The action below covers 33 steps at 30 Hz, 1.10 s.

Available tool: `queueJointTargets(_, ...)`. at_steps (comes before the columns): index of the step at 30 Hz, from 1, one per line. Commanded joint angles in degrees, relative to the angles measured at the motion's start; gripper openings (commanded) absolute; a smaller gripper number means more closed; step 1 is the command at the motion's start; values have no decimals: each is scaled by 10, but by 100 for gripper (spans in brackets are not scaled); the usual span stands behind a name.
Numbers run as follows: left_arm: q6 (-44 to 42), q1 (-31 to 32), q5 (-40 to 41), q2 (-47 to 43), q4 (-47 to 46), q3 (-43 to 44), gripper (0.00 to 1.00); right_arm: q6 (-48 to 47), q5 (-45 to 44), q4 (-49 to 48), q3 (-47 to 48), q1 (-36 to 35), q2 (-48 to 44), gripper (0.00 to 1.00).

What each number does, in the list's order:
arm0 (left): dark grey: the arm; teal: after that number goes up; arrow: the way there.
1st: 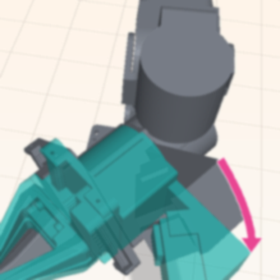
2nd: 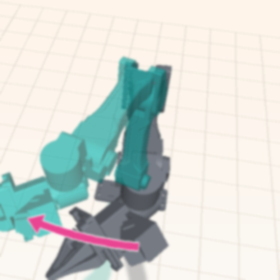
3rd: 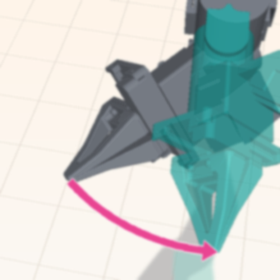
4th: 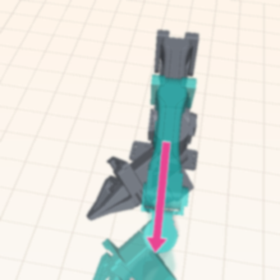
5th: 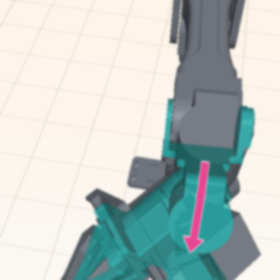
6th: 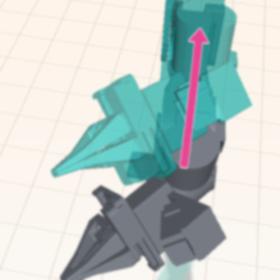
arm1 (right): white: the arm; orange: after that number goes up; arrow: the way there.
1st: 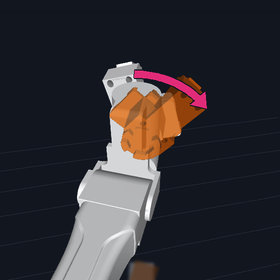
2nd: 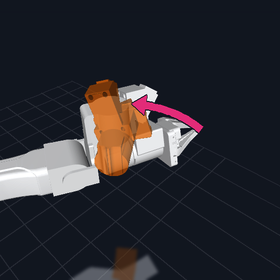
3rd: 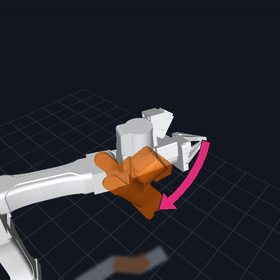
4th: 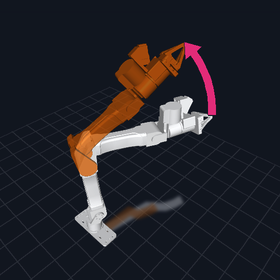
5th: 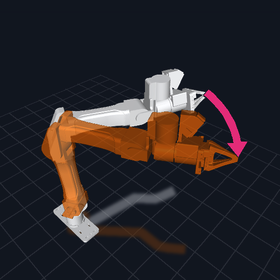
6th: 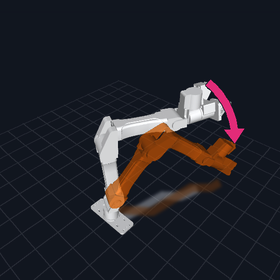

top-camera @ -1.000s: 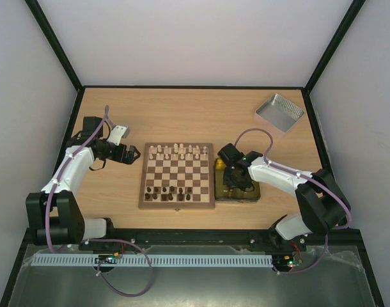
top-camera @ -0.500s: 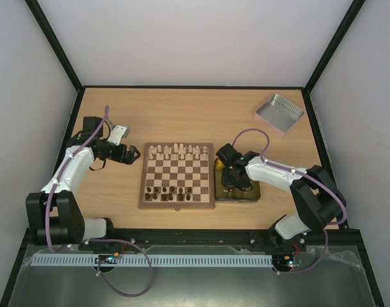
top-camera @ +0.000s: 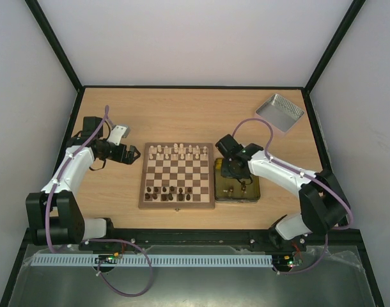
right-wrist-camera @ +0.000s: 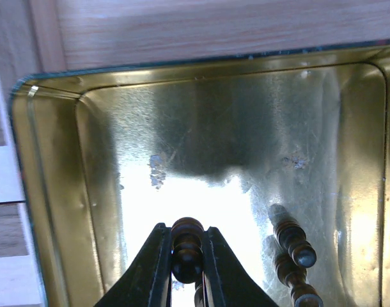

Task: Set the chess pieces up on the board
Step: Pick up the chess piece from the storage box, then place the chess piece on the chessboard.

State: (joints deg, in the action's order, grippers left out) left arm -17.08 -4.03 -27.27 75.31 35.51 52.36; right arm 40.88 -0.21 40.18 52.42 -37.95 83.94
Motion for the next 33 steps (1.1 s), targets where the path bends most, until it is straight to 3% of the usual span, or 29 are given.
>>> queueJointTargets(1,-1,3,-9,-6,4,-6,99,10,-13,50,38,-14,-25,10)
queueJointTargets(9,-2,3,-9,-6,4,-6,99,64,-8,52,103,-139,26,10)
queueJointTargets(14,-2,3,-9,-7,4,-6,99,72,5,35,131,-181,83,10)
queueJointTargets(33,-2,4,-10,-8,5,-6,99,76,30,14,142,-224,148,10)
